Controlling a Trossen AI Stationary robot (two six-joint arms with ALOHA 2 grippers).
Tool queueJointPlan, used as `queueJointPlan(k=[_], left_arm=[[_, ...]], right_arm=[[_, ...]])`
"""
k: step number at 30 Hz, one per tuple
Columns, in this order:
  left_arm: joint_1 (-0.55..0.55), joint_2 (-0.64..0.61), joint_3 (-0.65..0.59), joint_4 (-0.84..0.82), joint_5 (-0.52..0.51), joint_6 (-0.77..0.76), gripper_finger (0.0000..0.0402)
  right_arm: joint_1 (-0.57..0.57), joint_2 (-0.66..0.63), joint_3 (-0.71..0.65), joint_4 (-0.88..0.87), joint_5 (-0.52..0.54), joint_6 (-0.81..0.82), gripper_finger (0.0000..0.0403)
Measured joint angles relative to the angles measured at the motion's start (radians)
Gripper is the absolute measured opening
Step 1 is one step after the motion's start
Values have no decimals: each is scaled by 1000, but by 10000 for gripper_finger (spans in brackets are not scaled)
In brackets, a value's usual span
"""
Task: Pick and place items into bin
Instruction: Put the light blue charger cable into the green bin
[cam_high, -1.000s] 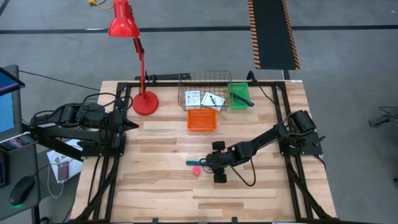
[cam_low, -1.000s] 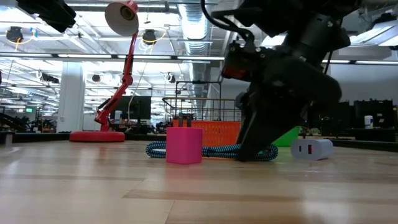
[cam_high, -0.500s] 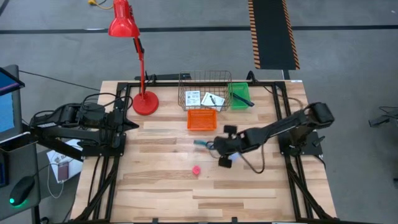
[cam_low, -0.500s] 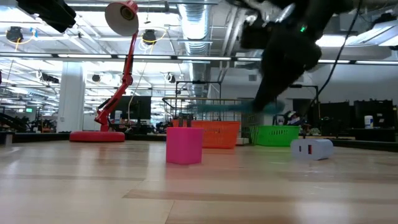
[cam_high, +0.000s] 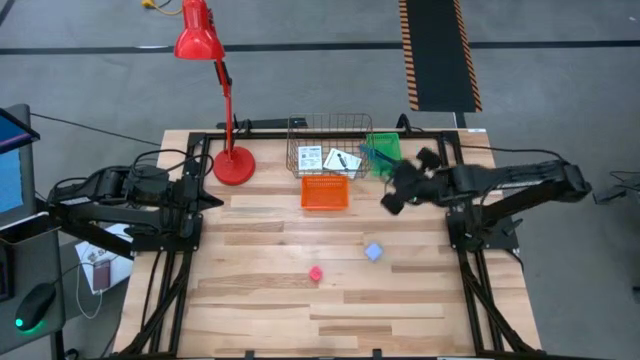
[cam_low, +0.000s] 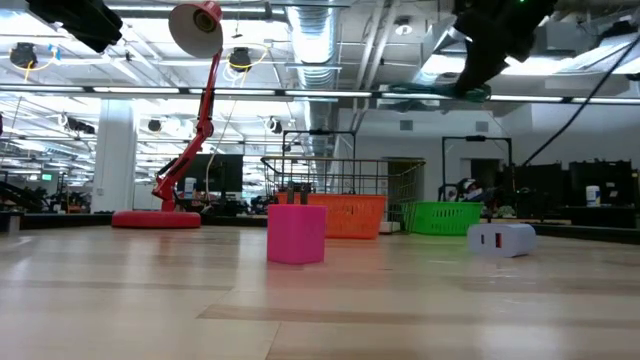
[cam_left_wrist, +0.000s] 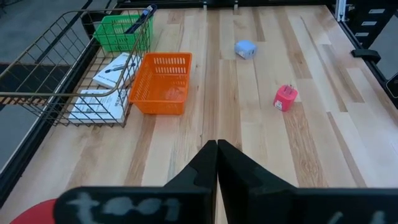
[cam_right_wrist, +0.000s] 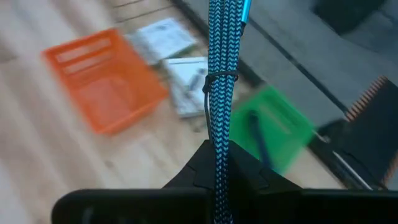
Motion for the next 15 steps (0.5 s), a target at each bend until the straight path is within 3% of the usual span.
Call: queueJointPlan(k=[7, 15], left_arm=[[0, 0, 0, 0, 0, -2, 0], [0, 0, 0, 0, 0, -2, 0]], right_arm=[[-231, -41, 0, -113, -10, -5, 7], [-467, 58, 0, -154, -122, -92, 9]])
